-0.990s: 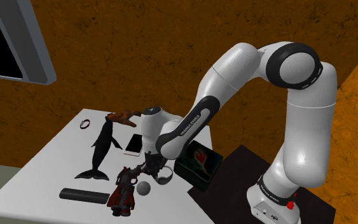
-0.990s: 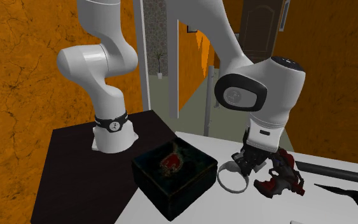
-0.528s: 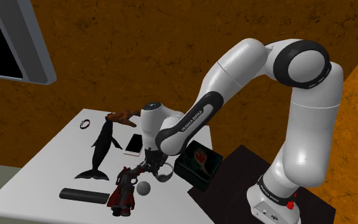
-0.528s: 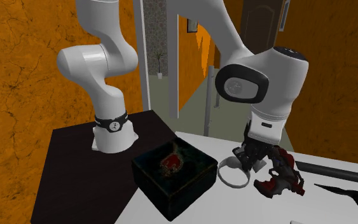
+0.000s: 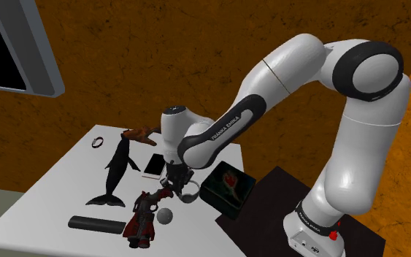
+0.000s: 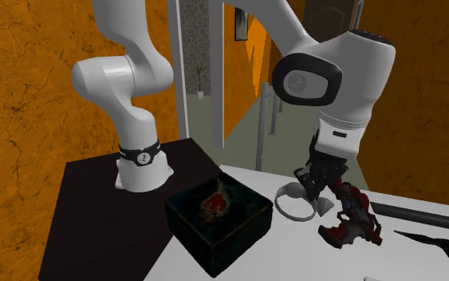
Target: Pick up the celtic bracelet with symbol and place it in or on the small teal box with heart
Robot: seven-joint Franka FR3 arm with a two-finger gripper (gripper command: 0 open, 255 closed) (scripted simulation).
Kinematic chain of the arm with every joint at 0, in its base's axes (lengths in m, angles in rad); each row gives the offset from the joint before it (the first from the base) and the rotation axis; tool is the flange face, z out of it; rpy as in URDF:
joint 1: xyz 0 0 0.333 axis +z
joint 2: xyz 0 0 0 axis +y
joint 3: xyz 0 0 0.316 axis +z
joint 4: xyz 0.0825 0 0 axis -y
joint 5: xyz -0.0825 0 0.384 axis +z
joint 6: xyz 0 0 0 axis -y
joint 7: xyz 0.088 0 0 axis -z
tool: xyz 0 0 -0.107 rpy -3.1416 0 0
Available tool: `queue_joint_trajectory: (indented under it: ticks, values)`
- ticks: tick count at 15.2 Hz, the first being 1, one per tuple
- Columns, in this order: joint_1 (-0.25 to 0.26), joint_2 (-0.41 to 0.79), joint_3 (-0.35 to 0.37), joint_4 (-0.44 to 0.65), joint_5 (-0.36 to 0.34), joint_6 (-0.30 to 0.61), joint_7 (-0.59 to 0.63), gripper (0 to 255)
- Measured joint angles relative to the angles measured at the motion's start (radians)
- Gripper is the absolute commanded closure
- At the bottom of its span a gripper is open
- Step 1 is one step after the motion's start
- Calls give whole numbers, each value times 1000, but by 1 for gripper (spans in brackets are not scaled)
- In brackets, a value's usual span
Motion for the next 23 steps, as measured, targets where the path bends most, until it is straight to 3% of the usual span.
queue_joint_trajectory:
  ticks: [20,23]
  values:
    - [-28,-196,27,75,107,-252,-59,255]
    - [-41,-278,18,-1,150,-253,-107,255]
